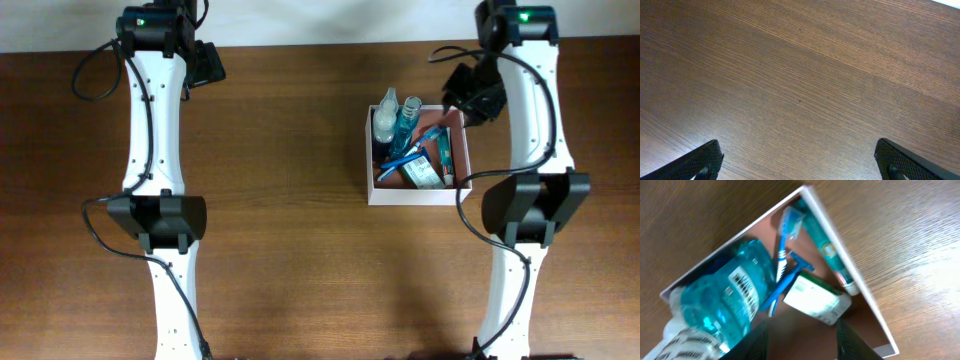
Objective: Pack container
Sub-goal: 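Lower the razor into the box and open the right gripper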
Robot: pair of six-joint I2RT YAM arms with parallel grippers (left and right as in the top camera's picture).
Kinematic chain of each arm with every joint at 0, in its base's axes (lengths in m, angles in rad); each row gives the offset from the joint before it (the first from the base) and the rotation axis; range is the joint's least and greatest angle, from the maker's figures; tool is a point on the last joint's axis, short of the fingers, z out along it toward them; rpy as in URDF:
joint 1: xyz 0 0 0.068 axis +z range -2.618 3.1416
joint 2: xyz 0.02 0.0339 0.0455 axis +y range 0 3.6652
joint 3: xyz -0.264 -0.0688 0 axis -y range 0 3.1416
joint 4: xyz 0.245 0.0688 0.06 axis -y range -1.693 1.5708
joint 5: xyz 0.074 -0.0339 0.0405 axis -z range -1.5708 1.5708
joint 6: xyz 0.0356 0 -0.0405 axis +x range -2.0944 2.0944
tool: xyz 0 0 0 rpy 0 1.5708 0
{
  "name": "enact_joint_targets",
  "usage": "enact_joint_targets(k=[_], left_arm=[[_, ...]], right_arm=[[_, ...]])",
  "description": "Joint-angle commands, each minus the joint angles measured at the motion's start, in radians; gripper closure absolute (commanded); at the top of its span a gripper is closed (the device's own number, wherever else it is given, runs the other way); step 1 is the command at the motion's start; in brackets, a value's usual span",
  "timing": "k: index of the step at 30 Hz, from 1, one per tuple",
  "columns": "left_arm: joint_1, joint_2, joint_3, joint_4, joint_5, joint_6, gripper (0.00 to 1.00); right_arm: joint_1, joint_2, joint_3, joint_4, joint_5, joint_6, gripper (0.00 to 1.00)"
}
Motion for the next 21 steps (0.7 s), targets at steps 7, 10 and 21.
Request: enact_joint_targets(k=[7,10,21], left_arm=[[0.002,0.005,-0.003,0.002,0.004,-0.01,0.01],[0.002,0.005,-0.003,0.002,0.004,-0.01,0.01],[0.002,0.005,-0.003,0.002,0.004,-0.01,0.0]], right_arm=[[-0.22,-0.058,-0.002,-0.006,-0.129,-0.161,0.46],[-0.281,-0.058,-0.003,-0.006,-0.348,-0.361,0.01],[-0.39,-0.229,-0.003,-0.006,-0.558,-0.55,0.01]])
